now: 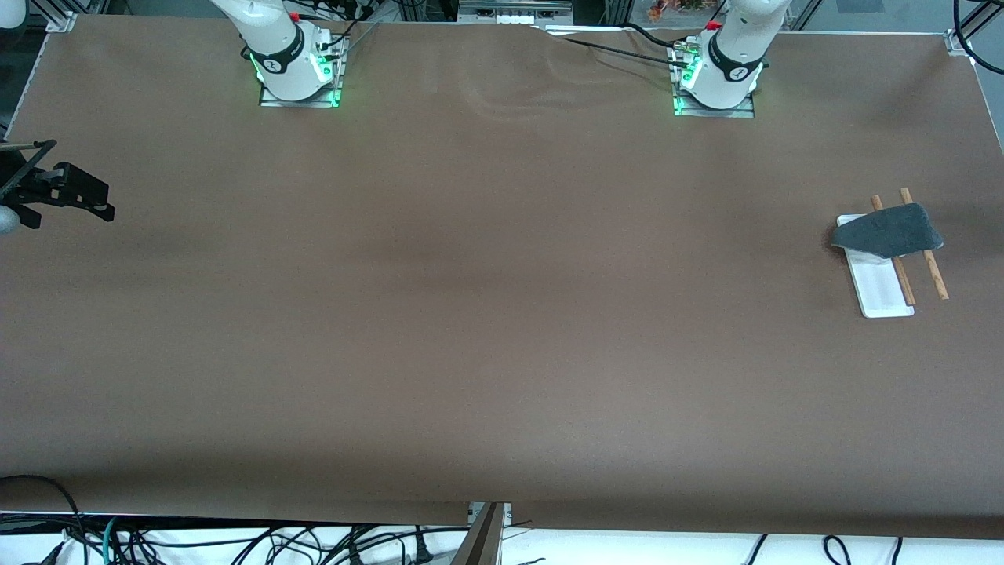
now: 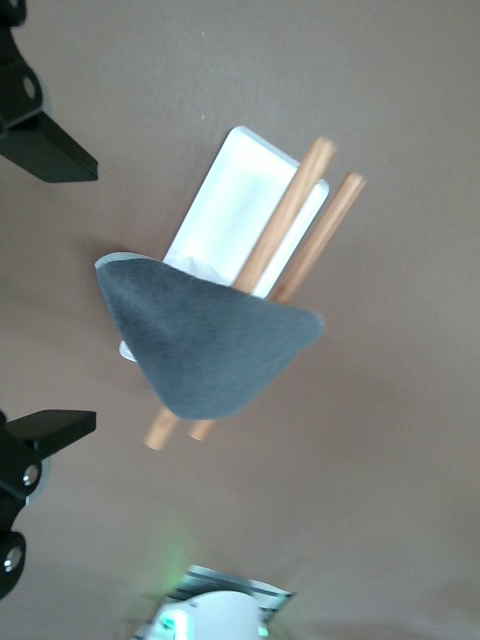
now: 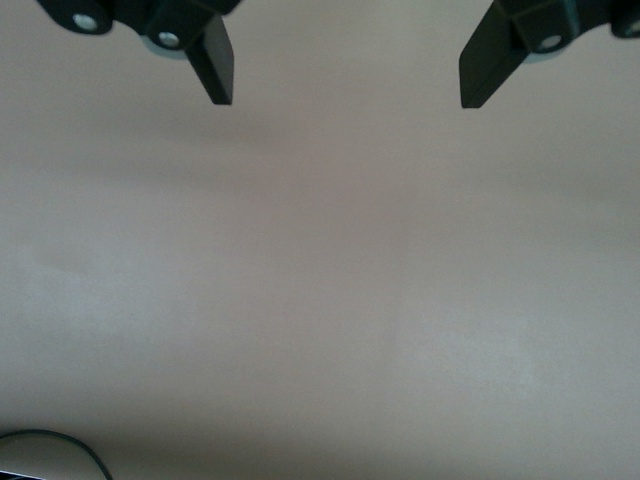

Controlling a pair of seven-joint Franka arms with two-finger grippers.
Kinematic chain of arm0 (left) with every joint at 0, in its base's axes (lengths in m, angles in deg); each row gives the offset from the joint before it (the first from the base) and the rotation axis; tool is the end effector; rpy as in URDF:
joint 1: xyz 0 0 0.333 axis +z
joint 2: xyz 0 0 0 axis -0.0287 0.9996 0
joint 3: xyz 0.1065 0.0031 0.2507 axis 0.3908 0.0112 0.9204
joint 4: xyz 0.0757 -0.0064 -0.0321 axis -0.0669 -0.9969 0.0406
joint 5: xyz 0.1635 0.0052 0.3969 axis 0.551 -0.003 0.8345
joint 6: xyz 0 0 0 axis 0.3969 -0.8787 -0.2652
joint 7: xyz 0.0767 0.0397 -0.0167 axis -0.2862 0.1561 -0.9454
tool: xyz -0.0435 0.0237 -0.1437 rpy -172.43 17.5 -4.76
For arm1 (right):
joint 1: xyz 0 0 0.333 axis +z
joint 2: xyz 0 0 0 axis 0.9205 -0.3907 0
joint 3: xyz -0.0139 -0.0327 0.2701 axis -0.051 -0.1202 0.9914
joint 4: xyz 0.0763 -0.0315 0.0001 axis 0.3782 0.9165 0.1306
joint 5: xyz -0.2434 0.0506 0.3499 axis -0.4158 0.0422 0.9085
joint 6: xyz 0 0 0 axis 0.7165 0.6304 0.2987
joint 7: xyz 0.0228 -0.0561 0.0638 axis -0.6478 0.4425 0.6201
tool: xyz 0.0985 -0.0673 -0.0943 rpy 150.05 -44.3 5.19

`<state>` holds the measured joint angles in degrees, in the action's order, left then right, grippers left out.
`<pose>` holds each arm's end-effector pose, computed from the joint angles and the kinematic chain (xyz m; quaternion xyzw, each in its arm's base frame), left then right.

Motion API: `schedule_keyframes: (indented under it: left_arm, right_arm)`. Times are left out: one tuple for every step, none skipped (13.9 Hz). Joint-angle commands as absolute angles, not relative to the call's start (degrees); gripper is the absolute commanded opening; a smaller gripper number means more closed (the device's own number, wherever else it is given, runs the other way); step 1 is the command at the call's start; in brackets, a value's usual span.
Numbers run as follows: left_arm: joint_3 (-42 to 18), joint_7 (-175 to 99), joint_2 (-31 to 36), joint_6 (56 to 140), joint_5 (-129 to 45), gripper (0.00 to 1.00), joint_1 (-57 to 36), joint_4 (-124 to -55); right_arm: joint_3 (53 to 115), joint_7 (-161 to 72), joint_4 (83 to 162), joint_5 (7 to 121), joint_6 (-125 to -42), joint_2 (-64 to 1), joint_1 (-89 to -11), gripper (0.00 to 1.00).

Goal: Pass towel and hang on rack
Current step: 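Lower the towel over the wooden dowels with the left gripper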

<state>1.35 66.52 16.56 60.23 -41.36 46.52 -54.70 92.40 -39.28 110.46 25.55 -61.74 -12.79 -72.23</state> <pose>0.5019 0.4583 0.2919 0.8641 -0.4410 0.0221 0.2413 0.6217 -0.0302 0.5127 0.9974 0.0699 0.0087 0.0148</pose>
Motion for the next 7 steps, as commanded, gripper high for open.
schedule_keyframes:
  left_arm:
    - [1.56, 58.42, 14.17, 57.83, -41.96, 1.0, 44.59, -53.17]
    - [1.56, 55.62, 13.03, 57.04, -41.96, 1.0, 43.45, -53.26]
    - [1.56, 52.37, 12.24, 56.17, -41.88, 1.0, 42.57, -53.17]
    - [1.47, 49.55, 11.19, 55.64, -41.87, 1.0, 41.78, -53.26]
    - [1.47, 47.0, 10.39, 55.54, -41.79, 1.0, 40.47, -53.26]
    - [1.47, 45.23, 9.25, 55.46, -41.7, 1.0, 38.97, -53.61]
    - [1.65, 44.0, 8.37, 55.45, -41.44, 1.0, 36.96, -53.79]
  right_arm:
    - [92.51, -37.88, 109.93, 26.62, -61.79, -12.86, -72.71, 1.0]
    - [92.51, -37.79, 109.93, 26.45, -61.79, -12.86, -72.71, 1.0]
    - [92.51, -37.79, 109.93, 26.36, -61.79, -13.04, -72.71, 1.0]
    - [92.51, -37.79, 109.93, 26.36, -61.79, -13.21, -72.71, 1.0]
    - [92.51, -37.79, 109.93, 26.53, -61.79, -13.22, -72.71, 1.0]
    - [92.51, -37.79, 109.93, 26.53, -61.79, -13.3, -72.71, 1.0]
    - [92.51, -37.79, 109.93, 26.53, -61.79, -13.3, -72.71, 1.0]
